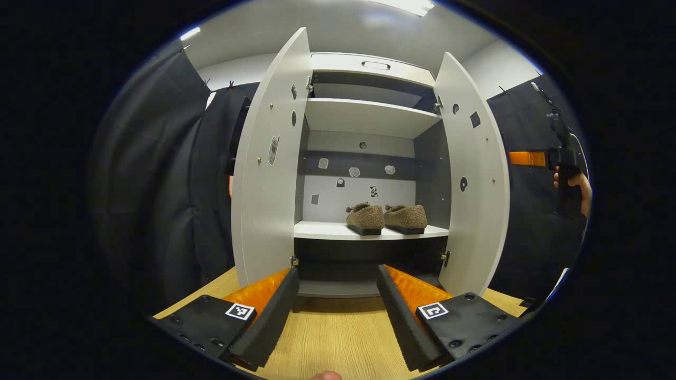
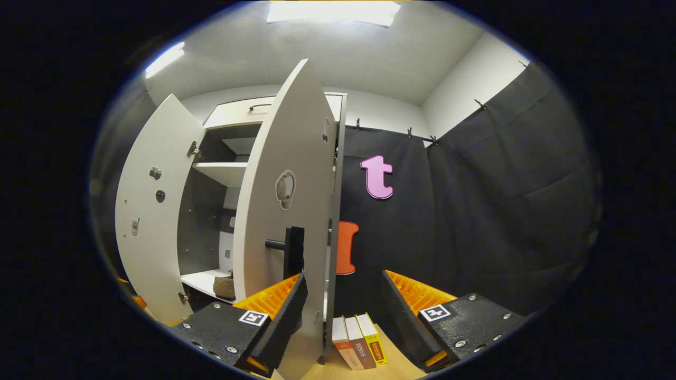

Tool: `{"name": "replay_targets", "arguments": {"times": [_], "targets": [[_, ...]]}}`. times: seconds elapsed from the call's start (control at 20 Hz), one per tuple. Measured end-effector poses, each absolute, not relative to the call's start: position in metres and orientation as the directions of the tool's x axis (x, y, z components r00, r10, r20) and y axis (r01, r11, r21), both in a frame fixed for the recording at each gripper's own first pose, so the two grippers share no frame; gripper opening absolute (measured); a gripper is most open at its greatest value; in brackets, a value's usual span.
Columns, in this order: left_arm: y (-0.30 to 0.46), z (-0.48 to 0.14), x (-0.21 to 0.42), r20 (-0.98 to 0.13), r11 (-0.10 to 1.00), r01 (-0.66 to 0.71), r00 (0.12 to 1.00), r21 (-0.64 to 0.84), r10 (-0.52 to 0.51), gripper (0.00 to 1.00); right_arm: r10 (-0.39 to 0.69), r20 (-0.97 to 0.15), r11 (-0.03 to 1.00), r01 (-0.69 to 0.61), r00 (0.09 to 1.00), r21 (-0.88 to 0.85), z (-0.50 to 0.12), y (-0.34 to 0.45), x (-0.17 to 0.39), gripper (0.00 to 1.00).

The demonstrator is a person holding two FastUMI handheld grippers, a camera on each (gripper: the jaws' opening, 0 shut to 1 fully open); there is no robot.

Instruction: Grab one shoe with the right hand and put it into the shoe cabinet, grab the other shoe with the left hand and put it into the shoe cabinet; then close the right door with the right hand and the left door with the left hand.

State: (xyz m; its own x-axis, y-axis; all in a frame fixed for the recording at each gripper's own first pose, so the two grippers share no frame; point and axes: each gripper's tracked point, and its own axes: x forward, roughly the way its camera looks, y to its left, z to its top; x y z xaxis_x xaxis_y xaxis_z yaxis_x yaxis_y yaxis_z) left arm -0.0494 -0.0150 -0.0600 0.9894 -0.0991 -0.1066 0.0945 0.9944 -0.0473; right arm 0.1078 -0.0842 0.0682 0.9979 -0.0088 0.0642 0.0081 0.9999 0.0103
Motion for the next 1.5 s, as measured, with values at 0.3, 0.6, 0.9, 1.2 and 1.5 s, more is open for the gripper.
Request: {"name": "replay_targets", "arguments": {"times": [0.3, 0.6, 0.9, 1.2, 1.5], "targets": [[-0.007, -0.062, -0.048, -0.111, 0.995, 0.083, 0.990, -0.058, -0.090, 0.97, 0.118, 0.076, 0.992, -0.121, 0.990, 0.037, 0.070, -0.015, 0.129, 0.89], [0.004, -0.064, -0.051, -0.118, 0.997, 0.054, 0.991, -0.051, -0.060, 0.97, 0.188, 0.070, 0.978, -0.193, 0.980, 0.081, 0.063, 0.034, 0.159, 0.97], [0.011, -0.062, -0.053, -0.116, 0.998, 0.046, 0.992, -0.051, -0.052, 0.96, 0.178, 0.059, 0.979, -0.183, 0.982, 0.093, 0.057, 0.046, 0.186, 0.93], [0.012, -0.061, -0.053, -0.116, 0.997, 0.052, 0.992, -0.058, -0.058, 0.96, 0.181, 0.062, 0.982, -0.184, 0.982, 0.050, 0.054, 0.065, 0.207, 0.92], [0.010, -0.058, -0.055, -0.112, 0.997, 0.058, 0.992, -0.058, -0.064, 0.96, 0.147, 0.027, 0.988, -0.148, 0.989, 0.050, 0.051, 0.081, 0.225, 0.91]]}}
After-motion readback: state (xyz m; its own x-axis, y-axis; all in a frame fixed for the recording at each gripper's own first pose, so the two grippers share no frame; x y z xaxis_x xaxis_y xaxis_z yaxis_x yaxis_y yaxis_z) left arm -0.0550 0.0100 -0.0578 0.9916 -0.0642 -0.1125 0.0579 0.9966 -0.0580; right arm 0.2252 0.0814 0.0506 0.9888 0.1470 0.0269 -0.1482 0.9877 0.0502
